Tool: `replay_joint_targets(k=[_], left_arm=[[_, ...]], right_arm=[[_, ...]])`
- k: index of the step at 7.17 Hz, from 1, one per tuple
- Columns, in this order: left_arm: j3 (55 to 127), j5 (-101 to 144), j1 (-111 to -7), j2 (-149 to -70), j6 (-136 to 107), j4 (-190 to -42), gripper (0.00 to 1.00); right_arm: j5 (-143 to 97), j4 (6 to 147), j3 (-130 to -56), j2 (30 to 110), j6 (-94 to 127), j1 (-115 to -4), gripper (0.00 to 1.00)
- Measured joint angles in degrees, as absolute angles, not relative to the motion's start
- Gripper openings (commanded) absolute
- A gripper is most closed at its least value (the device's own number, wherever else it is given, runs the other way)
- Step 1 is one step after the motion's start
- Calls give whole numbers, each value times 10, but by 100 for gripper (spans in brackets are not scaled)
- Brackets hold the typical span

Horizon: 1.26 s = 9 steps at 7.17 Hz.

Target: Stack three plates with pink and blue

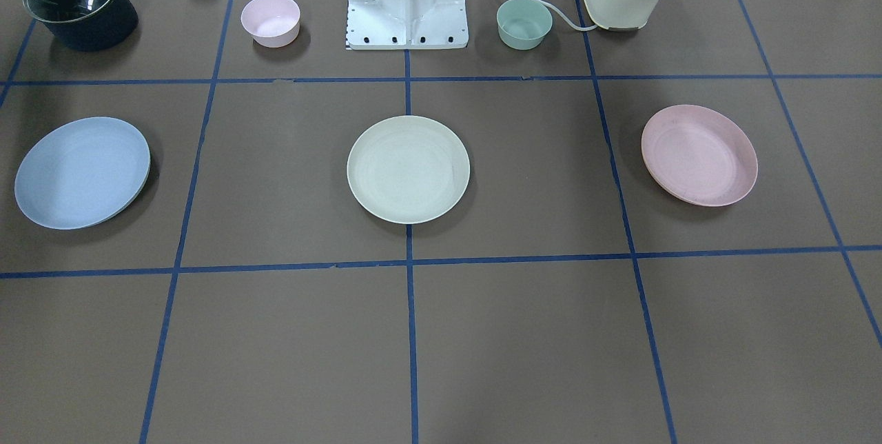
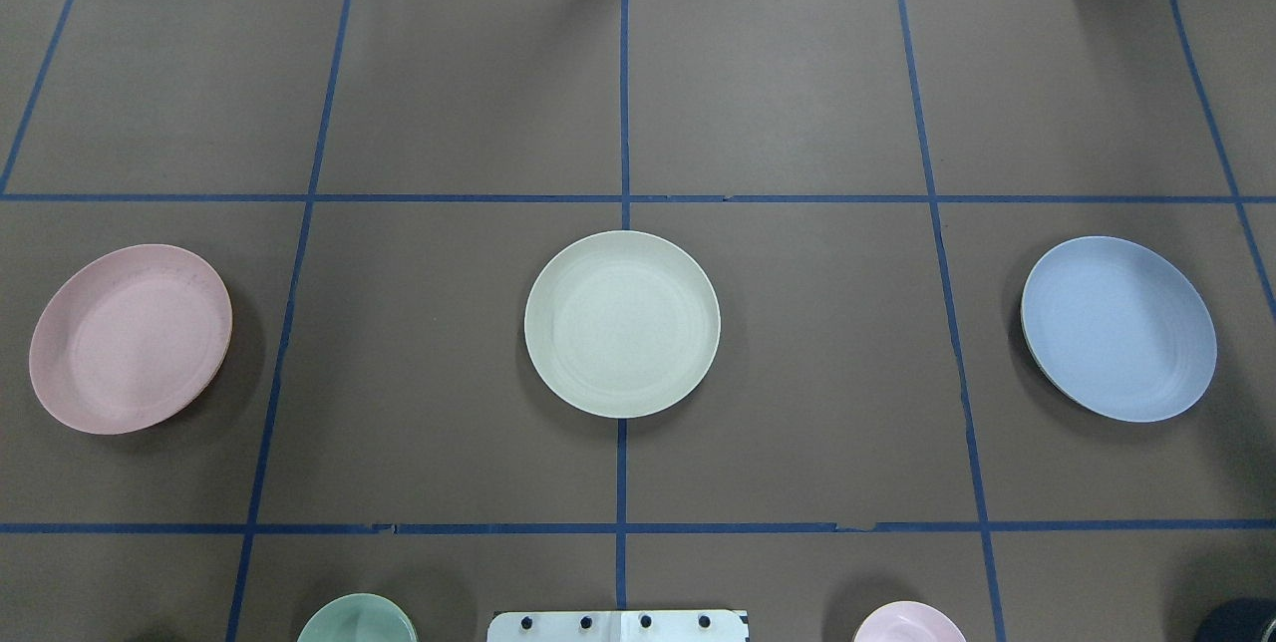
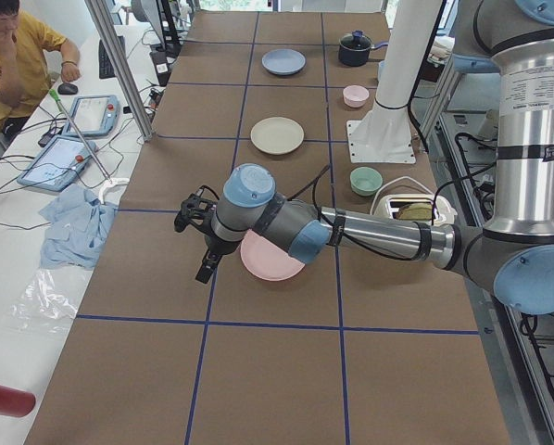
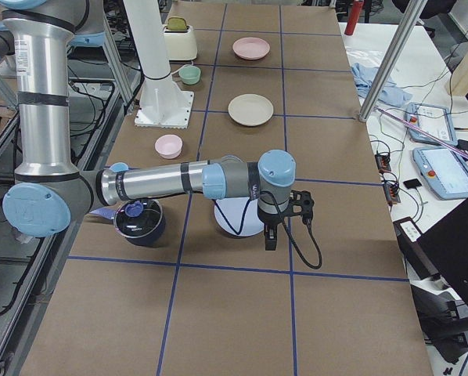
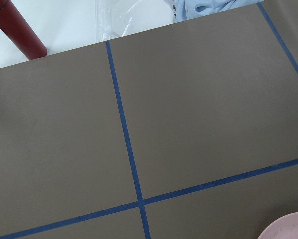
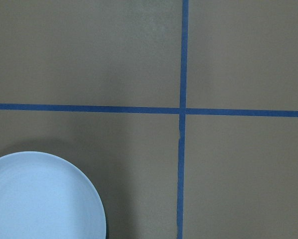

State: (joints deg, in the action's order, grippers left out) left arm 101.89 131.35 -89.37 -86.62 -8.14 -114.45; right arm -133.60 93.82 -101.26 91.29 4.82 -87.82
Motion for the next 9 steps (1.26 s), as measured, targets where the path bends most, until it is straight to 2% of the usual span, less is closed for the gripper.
replay_joint_targets(k=[5,9], left_arm=[[1024,1317,-887,-831,-85,-1185,100],[1023,1318,-885,-824,-87,-1191,100]], right_arm=[[-1369,928,-1024,917,56,-872,100],[-1391,848,-1022,950,74,-843,100]])
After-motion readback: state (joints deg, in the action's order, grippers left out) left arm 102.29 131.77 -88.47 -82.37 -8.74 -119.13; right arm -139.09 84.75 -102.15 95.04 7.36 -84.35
